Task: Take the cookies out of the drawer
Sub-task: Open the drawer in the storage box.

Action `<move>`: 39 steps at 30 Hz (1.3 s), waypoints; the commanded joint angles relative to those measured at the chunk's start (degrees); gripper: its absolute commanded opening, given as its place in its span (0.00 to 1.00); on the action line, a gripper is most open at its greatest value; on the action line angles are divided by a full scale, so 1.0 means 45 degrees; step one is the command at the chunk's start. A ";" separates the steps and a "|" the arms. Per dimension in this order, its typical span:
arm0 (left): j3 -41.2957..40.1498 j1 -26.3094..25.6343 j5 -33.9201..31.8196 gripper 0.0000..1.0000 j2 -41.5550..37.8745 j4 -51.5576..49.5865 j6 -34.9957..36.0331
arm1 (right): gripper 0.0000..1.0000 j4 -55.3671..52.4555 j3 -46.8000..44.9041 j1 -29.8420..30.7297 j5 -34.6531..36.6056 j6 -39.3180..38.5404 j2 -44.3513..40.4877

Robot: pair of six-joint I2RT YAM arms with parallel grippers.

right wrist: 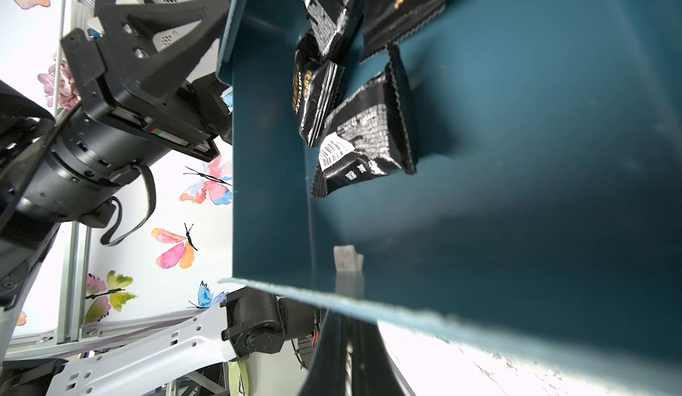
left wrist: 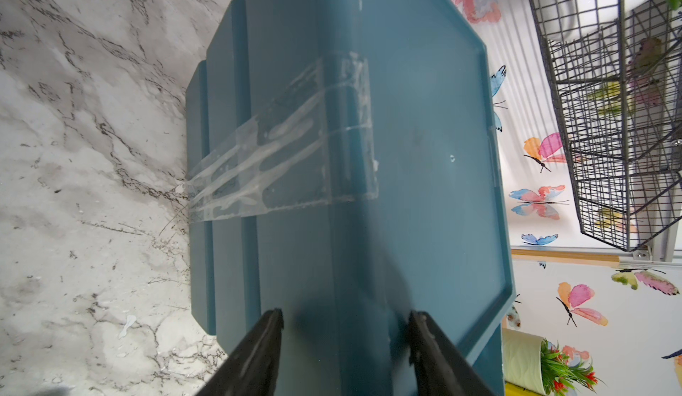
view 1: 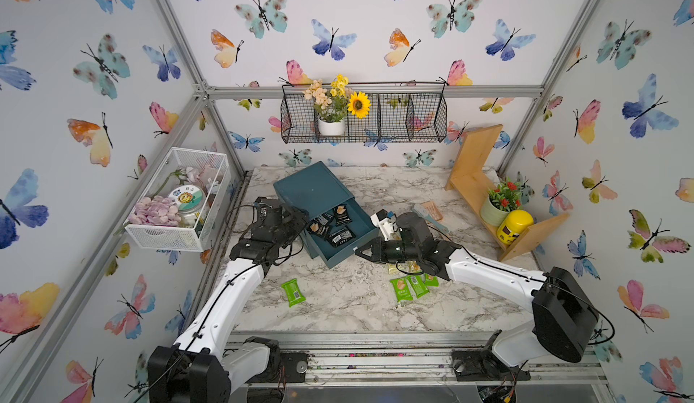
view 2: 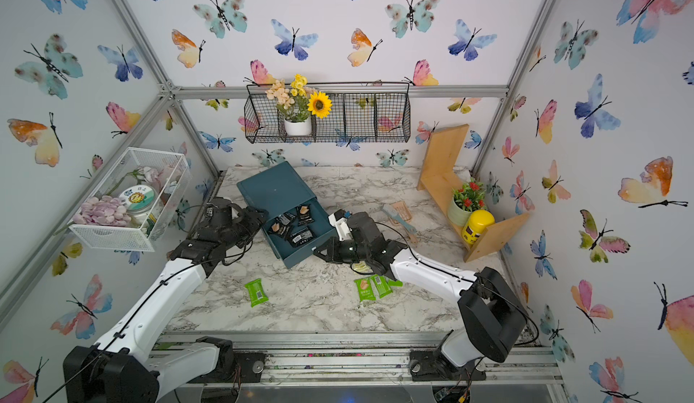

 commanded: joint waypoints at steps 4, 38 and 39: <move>-0.0127 0.0055 0.0458 0.58 0.0083 -0.0246 0.0057 | 0.02 -0.0589 -0.0187 0.0019 -0.0135 -0.0348 -0.0492; -0.0192 0.0058 0.0666 0.58 0.0049 -0.0212 0.0028 | 0.59 -0.5338 0.2310 0.0019 0.4796 -0.3577 -0.2099; -0.0185 0.0048 0.0654 0.58 0.0044 -0.0226 0.0038 | 0.60 -0.6105 0.3104 0.0019 0.5113 -0.4045 -0.1768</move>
